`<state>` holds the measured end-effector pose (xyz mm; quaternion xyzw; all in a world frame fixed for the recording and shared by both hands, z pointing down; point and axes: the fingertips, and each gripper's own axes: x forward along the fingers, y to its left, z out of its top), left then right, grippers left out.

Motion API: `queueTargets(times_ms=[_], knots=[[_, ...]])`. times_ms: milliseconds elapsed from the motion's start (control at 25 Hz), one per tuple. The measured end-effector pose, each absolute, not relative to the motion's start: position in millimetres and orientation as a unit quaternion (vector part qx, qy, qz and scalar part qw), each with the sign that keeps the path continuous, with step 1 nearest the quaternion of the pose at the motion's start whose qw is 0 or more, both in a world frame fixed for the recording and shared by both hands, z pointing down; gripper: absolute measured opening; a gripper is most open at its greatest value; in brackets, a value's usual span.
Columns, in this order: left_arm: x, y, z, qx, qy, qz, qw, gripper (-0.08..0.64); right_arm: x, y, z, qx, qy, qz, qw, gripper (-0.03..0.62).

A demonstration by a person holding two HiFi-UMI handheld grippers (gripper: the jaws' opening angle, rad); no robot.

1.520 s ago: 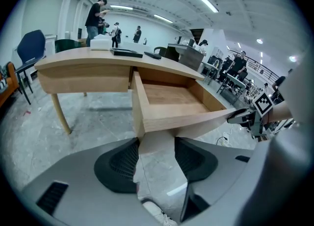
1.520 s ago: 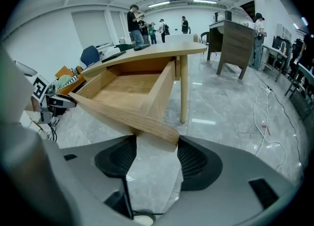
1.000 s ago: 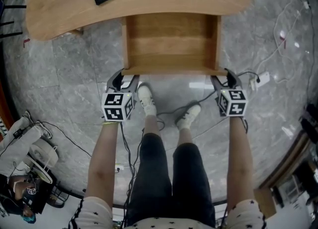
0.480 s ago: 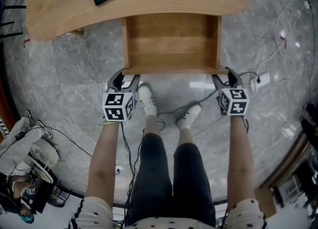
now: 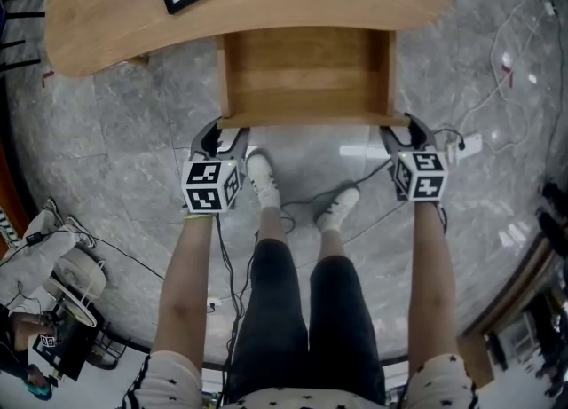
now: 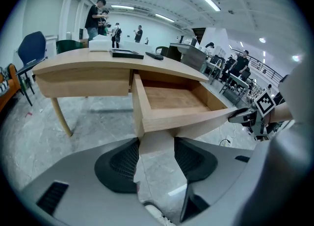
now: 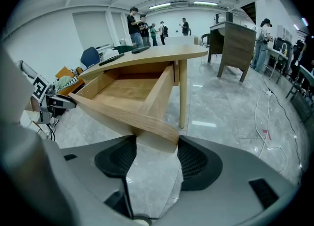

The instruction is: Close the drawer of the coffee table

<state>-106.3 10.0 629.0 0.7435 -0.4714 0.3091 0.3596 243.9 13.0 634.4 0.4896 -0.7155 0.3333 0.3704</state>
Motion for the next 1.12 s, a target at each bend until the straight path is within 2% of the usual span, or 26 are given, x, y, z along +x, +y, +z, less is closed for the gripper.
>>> queueTargets(times_ms=[1120], knots=[[-104.2, -19.4, 630.3, 0.742, -0.480, 0.302, 0.359, 0.238, 246.6, -19.0, 636.6, 0.493, -0.717, 0.327, 0.368, 0.272]])
